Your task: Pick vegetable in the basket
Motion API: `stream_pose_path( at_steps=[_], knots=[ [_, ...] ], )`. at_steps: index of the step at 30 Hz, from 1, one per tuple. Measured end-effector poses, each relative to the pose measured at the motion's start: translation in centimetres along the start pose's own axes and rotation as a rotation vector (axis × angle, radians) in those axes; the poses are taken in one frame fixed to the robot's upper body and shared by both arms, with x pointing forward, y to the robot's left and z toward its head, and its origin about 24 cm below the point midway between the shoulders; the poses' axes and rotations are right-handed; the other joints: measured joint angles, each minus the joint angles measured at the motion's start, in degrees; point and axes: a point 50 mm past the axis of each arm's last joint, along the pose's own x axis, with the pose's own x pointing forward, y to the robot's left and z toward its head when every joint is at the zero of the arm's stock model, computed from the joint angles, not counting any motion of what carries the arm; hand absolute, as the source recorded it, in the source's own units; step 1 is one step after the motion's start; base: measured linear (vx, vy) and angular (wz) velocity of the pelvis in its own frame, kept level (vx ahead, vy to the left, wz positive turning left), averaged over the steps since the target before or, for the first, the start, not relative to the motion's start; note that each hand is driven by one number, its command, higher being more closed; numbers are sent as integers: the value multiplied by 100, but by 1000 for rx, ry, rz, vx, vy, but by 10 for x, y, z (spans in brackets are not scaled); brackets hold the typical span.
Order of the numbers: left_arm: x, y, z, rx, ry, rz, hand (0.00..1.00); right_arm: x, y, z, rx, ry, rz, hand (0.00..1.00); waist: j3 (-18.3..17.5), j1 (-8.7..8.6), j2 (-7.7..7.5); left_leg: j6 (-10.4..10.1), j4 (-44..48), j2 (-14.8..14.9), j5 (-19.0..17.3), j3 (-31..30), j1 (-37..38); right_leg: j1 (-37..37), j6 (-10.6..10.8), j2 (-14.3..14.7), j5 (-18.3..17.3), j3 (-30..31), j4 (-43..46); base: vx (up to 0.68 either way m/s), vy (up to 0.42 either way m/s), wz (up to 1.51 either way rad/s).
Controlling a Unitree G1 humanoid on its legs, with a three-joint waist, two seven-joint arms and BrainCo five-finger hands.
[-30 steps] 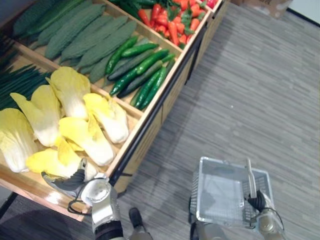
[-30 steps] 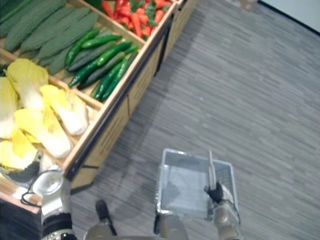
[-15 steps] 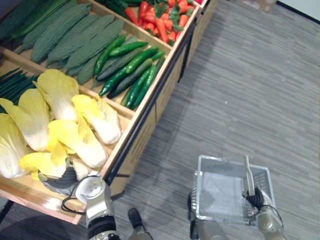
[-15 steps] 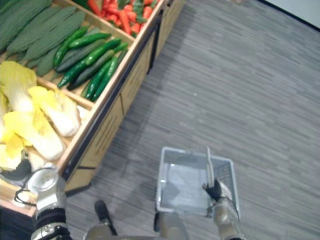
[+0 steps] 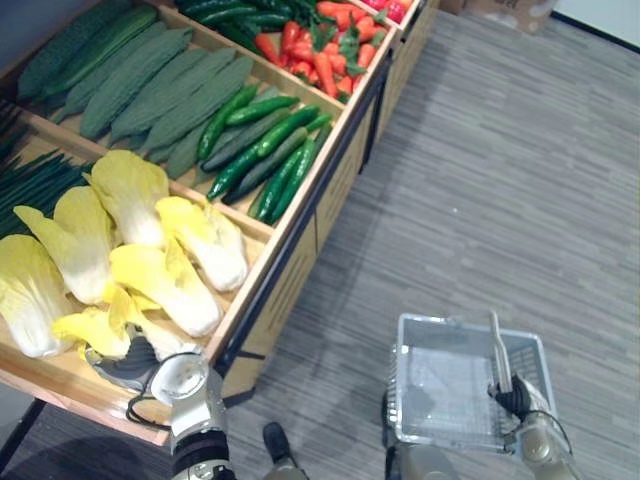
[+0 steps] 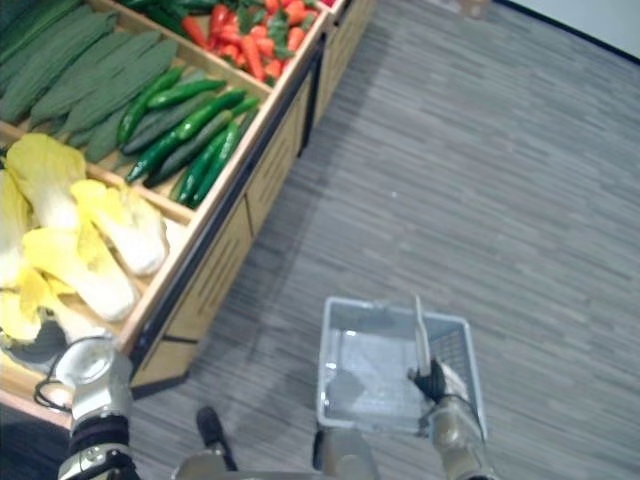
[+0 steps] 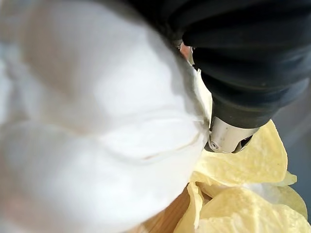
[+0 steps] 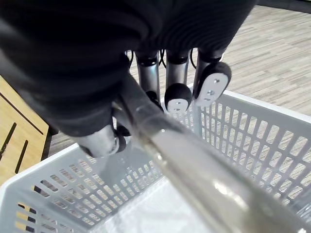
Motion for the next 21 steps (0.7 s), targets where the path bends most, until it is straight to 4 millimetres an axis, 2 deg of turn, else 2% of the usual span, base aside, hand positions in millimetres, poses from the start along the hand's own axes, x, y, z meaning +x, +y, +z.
stream_pose_path(
  at_steps=[8,15,21],
  knots=[
    [-20,0,2,-26,10,-80,100,-2,7,1,22,26,11,100,-7,20,-2,7,1,-25,5,-201,31,195,3,-41,2,-163,-34,12,-17,13],
    [-35,-3,16,-75,-39,-141,100,-5,11,-2,55,59,8,100,-34,37,51,23,0,-23,18,-290,99,323,3,-44,0,-230,-34,3,-13,5],
    [-46,-6,21,-76,-68,-196,100,-8,14,-6,59,72,14,100,-120,72,202,29,-1,-23,25,-339,115,371,8,-45,-4,-259,-39,-2,-5,2]
  ],
)
